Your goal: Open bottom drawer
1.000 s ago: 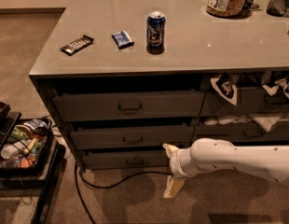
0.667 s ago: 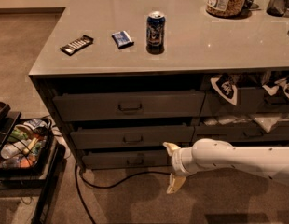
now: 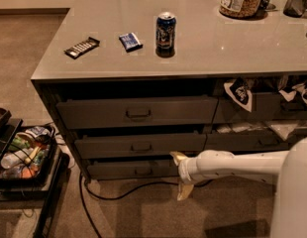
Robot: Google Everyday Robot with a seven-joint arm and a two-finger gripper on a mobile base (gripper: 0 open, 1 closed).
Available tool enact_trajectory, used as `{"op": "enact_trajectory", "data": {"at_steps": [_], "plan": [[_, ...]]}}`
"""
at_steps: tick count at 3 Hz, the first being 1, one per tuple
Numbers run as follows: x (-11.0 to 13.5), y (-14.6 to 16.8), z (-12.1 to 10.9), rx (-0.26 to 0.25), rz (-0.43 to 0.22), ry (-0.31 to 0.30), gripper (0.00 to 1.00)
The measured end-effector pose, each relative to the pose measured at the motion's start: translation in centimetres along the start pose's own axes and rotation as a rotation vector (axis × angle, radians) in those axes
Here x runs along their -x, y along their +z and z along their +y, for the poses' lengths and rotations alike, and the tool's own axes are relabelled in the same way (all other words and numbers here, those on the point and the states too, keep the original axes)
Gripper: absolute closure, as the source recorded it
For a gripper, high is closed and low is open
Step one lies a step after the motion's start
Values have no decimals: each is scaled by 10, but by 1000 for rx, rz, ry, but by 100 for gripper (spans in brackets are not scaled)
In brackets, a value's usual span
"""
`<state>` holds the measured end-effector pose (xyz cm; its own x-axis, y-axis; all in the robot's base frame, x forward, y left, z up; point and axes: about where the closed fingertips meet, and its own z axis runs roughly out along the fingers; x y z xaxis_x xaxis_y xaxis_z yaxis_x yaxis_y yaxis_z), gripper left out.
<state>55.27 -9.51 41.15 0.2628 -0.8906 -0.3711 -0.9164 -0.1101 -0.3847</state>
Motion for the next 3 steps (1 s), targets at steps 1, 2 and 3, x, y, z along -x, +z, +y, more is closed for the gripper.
{"op": "enact_trajectory", "data": {"at_steps": [1, 2, 3], "plan": [[-15, 25, -8, 6, -45, 2, 0], [-18, 27, -16, -5, -46, 1, 0], [-24, 32, -13, 11, -66, 20, 0]]}}
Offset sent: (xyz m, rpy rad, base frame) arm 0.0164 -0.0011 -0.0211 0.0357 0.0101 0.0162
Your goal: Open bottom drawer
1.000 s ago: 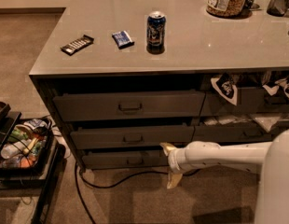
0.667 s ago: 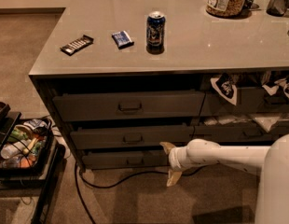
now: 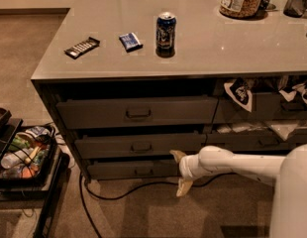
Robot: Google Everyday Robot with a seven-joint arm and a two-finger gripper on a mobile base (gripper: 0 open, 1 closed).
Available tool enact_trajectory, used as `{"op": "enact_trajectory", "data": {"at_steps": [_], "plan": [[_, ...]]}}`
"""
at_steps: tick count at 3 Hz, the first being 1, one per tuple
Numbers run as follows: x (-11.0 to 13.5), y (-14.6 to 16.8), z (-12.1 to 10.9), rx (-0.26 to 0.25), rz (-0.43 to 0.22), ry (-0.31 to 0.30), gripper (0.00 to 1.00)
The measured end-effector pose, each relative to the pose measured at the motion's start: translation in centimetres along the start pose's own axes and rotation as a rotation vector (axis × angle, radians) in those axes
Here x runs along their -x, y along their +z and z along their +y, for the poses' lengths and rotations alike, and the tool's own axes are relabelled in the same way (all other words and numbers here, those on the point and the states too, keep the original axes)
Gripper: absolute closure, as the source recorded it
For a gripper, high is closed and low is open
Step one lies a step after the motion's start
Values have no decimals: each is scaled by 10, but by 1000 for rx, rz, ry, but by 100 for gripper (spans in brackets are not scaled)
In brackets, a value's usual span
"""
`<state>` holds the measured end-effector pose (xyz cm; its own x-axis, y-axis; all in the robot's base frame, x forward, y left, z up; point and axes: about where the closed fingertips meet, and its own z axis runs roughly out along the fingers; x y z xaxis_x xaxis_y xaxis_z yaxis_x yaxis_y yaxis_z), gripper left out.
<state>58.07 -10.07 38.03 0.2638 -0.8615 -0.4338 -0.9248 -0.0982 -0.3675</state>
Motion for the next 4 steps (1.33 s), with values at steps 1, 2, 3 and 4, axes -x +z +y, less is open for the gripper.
{"op": "enact_trajectory", "data": {"at_steps": [1, 2, 3, 4], "plan": [[-19, 15, -6, 15, 28, 24, 0], [-41, 29, -8, 54, 19, 50, 0], [-67, 38, -9, 84, 2, 102, 0], [-67, 38, -9, 84, 2, 102, 0]]}}
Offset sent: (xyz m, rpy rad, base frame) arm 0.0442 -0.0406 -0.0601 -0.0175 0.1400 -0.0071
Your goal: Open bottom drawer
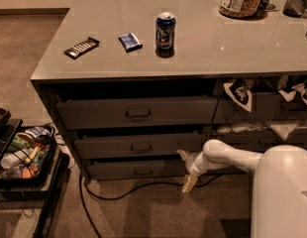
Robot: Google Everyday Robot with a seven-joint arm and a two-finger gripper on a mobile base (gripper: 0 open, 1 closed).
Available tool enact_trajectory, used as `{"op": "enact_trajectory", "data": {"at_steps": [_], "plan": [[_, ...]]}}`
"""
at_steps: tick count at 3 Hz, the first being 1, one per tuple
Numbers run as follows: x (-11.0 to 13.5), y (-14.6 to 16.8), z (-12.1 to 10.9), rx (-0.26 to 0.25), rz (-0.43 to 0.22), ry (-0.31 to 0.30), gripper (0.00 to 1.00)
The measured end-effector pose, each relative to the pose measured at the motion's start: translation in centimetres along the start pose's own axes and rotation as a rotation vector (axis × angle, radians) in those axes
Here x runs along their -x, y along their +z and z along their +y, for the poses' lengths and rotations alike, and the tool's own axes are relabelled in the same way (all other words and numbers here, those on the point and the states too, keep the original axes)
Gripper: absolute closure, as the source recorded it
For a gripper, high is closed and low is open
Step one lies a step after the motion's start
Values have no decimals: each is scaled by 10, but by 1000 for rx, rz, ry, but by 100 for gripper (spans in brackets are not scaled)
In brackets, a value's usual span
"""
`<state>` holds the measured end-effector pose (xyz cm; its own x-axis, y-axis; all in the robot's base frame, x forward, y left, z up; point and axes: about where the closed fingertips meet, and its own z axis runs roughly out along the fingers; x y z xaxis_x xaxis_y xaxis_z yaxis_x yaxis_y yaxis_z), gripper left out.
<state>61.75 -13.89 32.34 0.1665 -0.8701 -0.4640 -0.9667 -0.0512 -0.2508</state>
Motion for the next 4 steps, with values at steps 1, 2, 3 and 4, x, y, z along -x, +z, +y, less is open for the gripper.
{"op": "enact_trajectory", "data": {"at_steps": [1, 2, 3, 4], "plan": [[-3, 7, 1, 6, -22, -4, 0], [-16, 21, 11, 26, -76, 6, 0], [-32, 35, 24, 55, -136, 22, 0], [-42, 48, 35, 84, -193, 34, 0]]}}
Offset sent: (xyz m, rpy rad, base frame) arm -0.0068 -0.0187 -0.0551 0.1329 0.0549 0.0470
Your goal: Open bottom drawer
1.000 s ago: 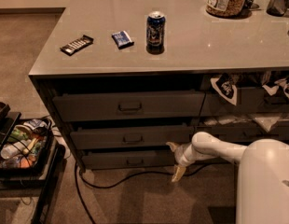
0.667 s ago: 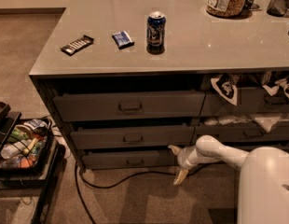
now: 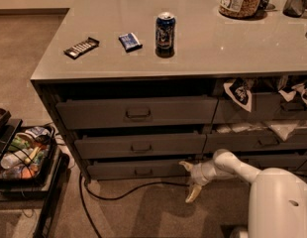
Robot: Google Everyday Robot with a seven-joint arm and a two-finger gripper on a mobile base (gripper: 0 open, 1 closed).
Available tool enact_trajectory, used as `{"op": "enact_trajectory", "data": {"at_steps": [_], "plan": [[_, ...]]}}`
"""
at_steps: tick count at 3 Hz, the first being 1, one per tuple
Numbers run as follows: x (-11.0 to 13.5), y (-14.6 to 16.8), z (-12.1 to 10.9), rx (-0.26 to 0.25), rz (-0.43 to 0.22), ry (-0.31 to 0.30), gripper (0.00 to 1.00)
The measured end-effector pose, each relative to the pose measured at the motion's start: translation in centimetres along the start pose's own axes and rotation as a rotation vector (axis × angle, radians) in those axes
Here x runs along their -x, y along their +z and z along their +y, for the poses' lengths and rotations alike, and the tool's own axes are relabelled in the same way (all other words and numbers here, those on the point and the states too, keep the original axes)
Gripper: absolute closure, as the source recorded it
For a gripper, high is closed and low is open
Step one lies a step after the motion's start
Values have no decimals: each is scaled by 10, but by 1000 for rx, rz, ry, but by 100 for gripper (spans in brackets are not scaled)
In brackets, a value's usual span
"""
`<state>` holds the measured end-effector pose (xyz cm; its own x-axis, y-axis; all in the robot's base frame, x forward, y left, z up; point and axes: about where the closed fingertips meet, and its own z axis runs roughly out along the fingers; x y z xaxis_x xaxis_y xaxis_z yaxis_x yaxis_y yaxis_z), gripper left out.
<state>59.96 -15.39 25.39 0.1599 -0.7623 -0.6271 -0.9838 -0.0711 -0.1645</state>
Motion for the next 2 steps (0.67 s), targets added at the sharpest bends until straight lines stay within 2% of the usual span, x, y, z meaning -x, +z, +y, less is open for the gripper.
{"op": "enact_trajectory", "data": {"at_steps": [1, 2], "plan": [[-1, 1, 0, 3, -4, 0, 0], [-3, 7, 0, -15, -36, -13, 0]]}}
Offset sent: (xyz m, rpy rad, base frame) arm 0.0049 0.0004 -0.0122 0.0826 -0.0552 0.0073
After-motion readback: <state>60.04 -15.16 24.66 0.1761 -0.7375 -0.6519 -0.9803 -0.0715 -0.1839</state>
